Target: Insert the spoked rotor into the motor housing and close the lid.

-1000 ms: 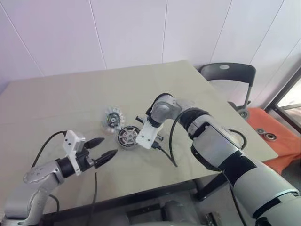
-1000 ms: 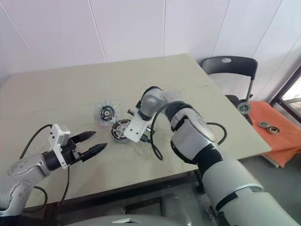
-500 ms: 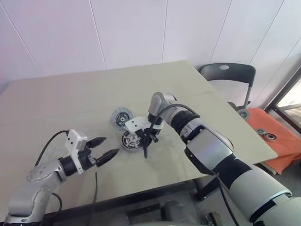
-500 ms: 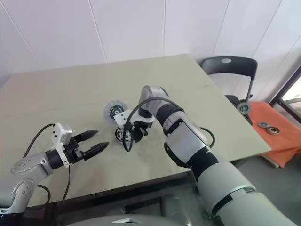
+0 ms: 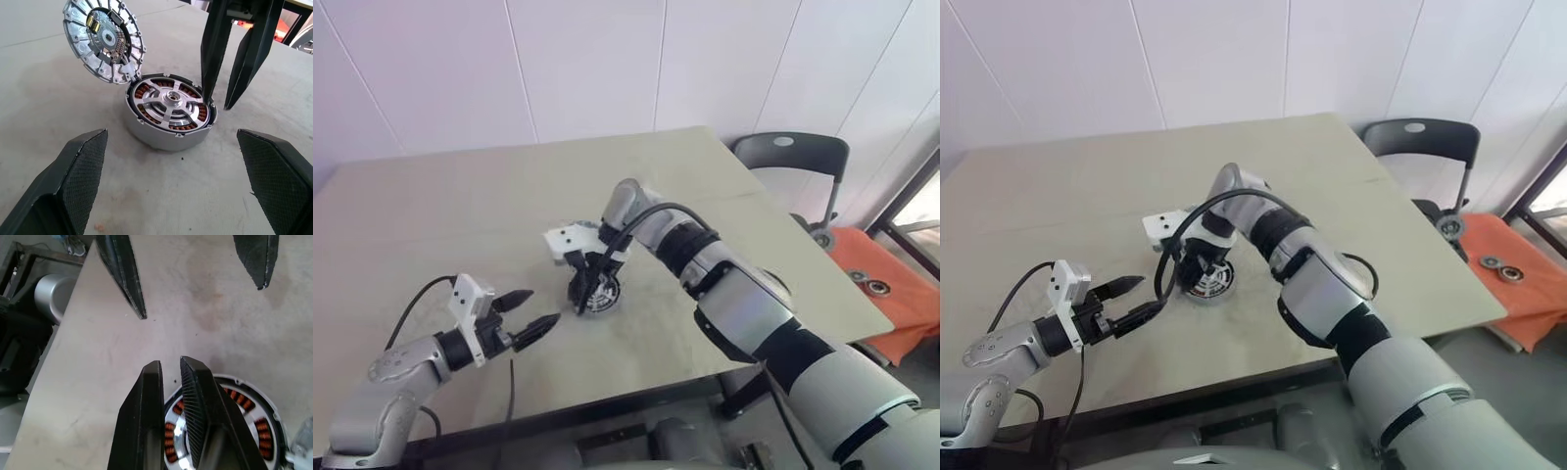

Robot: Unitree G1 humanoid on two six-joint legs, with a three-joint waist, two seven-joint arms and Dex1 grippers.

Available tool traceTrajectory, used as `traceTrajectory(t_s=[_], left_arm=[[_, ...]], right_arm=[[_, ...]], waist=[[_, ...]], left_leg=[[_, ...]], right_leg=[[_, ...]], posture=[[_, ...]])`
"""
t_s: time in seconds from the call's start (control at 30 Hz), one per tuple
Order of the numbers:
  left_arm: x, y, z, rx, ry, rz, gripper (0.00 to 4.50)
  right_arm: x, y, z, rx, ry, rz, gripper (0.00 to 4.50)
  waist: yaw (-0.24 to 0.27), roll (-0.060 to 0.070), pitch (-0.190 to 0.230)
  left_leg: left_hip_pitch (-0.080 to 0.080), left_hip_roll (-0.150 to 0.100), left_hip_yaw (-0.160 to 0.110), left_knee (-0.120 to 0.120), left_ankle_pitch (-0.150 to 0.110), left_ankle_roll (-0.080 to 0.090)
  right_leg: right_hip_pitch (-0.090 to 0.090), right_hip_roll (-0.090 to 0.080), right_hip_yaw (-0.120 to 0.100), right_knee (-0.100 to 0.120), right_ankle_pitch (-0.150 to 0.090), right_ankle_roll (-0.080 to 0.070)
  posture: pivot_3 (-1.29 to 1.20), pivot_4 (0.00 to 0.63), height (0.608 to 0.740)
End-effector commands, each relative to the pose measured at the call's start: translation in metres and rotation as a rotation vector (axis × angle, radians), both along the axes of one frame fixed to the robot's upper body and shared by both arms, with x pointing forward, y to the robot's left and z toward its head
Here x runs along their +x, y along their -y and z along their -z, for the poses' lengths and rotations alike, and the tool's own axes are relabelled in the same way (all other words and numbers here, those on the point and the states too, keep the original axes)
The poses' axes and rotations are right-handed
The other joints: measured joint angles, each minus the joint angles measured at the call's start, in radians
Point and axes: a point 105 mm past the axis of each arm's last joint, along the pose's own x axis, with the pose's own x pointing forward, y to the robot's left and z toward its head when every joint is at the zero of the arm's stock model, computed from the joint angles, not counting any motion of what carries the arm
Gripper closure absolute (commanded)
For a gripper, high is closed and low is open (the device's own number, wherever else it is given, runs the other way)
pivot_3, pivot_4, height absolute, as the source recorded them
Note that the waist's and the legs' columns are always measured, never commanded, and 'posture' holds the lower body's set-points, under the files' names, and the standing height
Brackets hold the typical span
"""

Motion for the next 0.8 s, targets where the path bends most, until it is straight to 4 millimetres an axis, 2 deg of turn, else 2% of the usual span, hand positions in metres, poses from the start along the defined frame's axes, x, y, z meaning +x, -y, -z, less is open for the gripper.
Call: traceTrajectory(t_s=[0.03,0.1,0.17,0.27,0.43,0.63,0.8], left_arm=[[0.005,-0.001,-0.012,0.013,0.055,0.014,0.00],[0.005,-0.002,-0.012,0.013,0.056,0.017,0.00],[0.005,-0.002,-0.013,0.013,0.056,0.020,0.00],[0.006,-0.002,-0.013,0.014,0.054,0.025,0.00],[0.008,-0.002,-0.013,0.014,0.053,0.041,0.00],[0.012,0.000,-0.015,0.015,0.052,0.059,0.00],[0.011,0.001,-0.014,0.014,0.047,0.067,0.00]], right_arm=[[-0.004,-0.007,-0.026,0.085,0.031,-0.063,3.87],[-0.001,-0.002,-0.031,0.116,0.083,-0.103,3.87],[0.007,0.008,-0.030,0.146,0.251,-0.200,3.87],[0.016,0.028,-0.017,0.123,0.477,-0.363,3.87],[0.019,0.050,-0.003,0.057,0.636,-0.547,3.87],[0.010,0.050,0.013,0.144,0.737,-0.694,3.87],[0.012,0.052,0.022,0.118,0.783,-0.727,3.87]], waist=[[0.000,0.000,0.000],[0.000,-0.001,-0.001],[0.000,-0.001,-0.001],[0.002,-0.002,-0.001],[0.000,-0.002,-0.001],[-0.001,-0.002,-0.001],[0.000,-0.002,-0.001]], left_leg=[[0.000,0.000,0.000,0.000,0.000,0.000],[0.000,0.000,0.000,0.000,0.000,0.000],[0.000,0.000,0.000,0.000,0.000,0.000],[0.000,0.000,0.000,0.000,0.000,0.000],[0.000,0.000,0.001,0.000,0.000,0.000],[0.001,0.000,0.001,-0.001,0.000,0.000],[0.001,0.000,0.001,0.000,0.000,0.000]], right_leg=[[0.000,0.000,0.000,0.000,0.000,0.000],[0.000,0.000,0.000,0.000,0.000,0.000],[0.000,0.000,0.000,0.000,0.000,0.000],[0.000,0.000,0.000,-0.001,0.000,0.001],[0.000,0.000,0.001,-0.001,0.000,0.000],[0.000,0.000,0.001,0.000,0.002,-0.003],[0.000,0.000,0.001,0.000,0.002,-0.004]], posture=[[0.00,0.000,0.740],[0.00,0.000,0.740],[0.00,0.000,0.740],[0.00,0.000,0.740],[0.00,0.000,0.740],[0.00,0.000,0.740],[0.00,0.000,0.740]])
